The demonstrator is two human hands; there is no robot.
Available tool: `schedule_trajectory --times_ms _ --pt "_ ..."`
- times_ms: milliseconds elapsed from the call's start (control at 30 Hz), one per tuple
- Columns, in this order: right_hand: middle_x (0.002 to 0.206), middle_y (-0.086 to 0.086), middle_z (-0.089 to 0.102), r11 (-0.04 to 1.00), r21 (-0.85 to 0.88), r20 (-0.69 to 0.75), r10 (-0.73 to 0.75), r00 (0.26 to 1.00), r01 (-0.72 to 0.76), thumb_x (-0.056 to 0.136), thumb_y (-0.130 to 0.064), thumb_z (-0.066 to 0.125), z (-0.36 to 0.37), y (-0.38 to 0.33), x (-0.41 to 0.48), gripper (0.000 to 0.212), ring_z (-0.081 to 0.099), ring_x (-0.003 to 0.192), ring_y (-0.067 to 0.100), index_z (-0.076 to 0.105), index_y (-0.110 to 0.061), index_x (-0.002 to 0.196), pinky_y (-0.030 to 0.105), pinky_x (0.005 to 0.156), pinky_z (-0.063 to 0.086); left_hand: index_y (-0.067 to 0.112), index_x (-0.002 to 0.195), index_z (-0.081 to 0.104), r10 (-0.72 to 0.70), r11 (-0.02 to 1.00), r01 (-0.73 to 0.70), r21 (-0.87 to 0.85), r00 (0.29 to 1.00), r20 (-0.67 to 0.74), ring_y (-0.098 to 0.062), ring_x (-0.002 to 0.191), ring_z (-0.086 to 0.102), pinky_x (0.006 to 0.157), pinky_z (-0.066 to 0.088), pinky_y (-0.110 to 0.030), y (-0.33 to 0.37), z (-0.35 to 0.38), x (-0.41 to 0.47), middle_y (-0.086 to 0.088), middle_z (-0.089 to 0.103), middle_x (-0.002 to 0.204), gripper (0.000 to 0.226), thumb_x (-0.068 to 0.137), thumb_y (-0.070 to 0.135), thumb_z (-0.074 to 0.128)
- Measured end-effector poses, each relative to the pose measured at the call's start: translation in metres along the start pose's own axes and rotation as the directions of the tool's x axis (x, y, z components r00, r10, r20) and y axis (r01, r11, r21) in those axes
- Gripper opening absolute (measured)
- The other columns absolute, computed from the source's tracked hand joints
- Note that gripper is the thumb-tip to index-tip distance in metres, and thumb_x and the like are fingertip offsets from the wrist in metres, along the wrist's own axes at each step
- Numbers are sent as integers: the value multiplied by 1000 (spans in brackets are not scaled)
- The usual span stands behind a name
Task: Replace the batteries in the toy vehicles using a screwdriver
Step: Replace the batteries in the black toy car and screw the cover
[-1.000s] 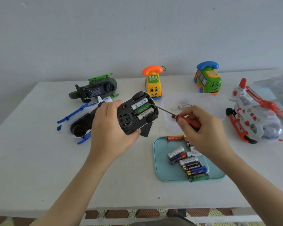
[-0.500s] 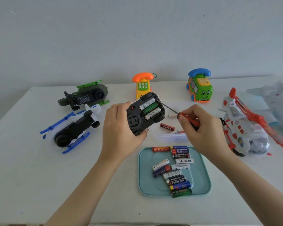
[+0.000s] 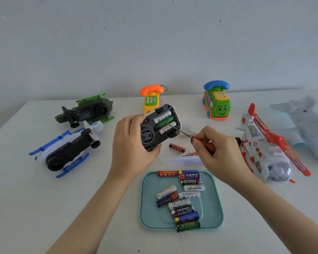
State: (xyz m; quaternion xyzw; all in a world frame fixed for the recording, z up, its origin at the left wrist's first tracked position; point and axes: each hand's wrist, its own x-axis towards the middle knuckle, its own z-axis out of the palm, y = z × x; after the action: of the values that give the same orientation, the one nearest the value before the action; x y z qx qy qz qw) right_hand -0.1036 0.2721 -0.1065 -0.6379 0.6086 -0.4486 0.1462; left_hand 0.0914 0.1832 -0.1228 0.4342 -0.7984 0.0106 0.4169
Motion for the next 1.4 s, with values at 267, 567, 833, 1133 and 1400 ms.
schedule_trajectory --times_ms 267,567,833,1133,1400 --pt "56 9 56 998 -50 -85 25 996 -29 91 -12 60 -12 8 3 14 45 51 12 55 -7 79 16 47 34 -2 117 58 -8 999 8 34 1000 -16 -25 99 46 86 37 -27 3 4 2 -18 58 106 72 56 21 88" --pt "59 9 57 998 -48 -59 26 998 -28 91 -11 60 -16 11 4 14 48 56 18 55 -7 79 18 49 37 -3 117 58 16 999 -15 44 999 -36 -25 99 47 87 38 -27 10 4 -2 -18 58 107 72 56 21 88" --pt "53 -1 47 985 122 -37 123 992 -118 92 -11 60 -13 16 6 17 34 45 7 56 -2 78 16 44 28 -3 115 58 23 1000 -22 9 999 -46 -27 107 49 93 41 -31 11 3 -1 -19 58 109 66 61 27 82" --pt "49 -9 50 994 68 7 80 997 -80 90 -10 62 -26 20 -4 17 42 43 2 56 -6 74 8 45 32 -2 118 55 85 994 -79 76 994 -75 -38 136 34 120 10 -36 -1 9 5 -19 58 114 66 63 20 84" --pt "52 -5 52 996 -36 -22 86 996 -87 89 -11 62 -30 21 -7 17 49 51 5 56 -5 74 10 48 37 -2 117 58 170 972 -146 184 978 -119 -39 133 39 121 7 -35 5 12 5 -19 59 112 59 66 18 81"
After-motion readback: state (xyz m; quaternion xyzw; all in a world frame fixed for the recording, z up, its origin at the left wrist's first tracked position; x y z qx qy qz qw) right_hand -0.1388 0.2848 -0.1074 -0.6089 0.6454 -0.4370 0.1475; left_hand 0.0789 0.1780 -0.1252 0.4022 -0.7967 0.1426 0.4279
